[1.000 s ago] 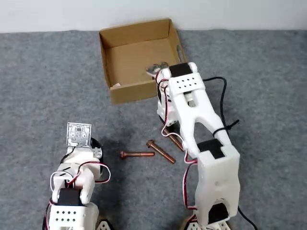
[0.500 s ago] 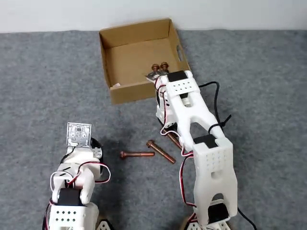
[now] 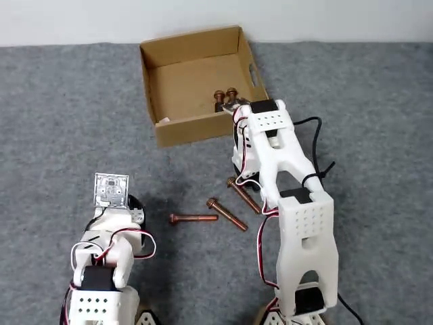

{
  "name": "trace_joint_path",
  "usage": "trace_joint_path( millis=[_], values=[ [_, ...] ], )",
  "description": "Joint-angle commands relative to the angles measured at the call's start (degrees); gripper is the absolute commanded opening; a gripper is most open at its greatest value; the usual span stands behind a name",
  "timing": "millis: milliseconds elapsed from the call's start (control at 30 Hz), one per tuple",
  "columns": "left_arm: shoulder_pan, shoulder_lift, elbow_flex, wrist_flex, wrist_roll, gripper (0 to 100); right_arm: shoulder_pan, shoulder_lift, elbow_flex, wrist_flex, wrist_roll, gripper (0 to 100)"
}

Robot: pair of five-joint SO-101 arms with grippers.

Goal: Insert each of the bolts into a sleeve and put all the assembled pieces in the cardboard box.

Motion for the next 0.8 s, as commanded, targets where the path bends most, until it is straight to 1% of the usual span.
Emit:
trace_joint_path(
  millis=[0,67,200,400,767],
  values=[
    [-0.26,-0.18,-0.22,0.09,-0.44,1,0.31,-6.55,-0.7,4.0,-0.09,0.9],
    [-0.26,-0.18,-0.22,0.09,-0.44,1,0.48,-9.71,-0.7,7.16,-0.7,0.9],
    [-0.26,-0.18,-0.22,0.09,-0.44,1,0.75,-16.22,-0.26,12.62,-5.1,0.9],
    [-0.26,-0.18,-0.22,0.09,-0.44,1,1.54,-28.79,8.18,12.53,-12.22,0.9],
    [0.09,-0.18,-0.22,0.09,-0.44,1,2.07,-52.18,25.23,12.44,-29.45,0.9]
  ],
)
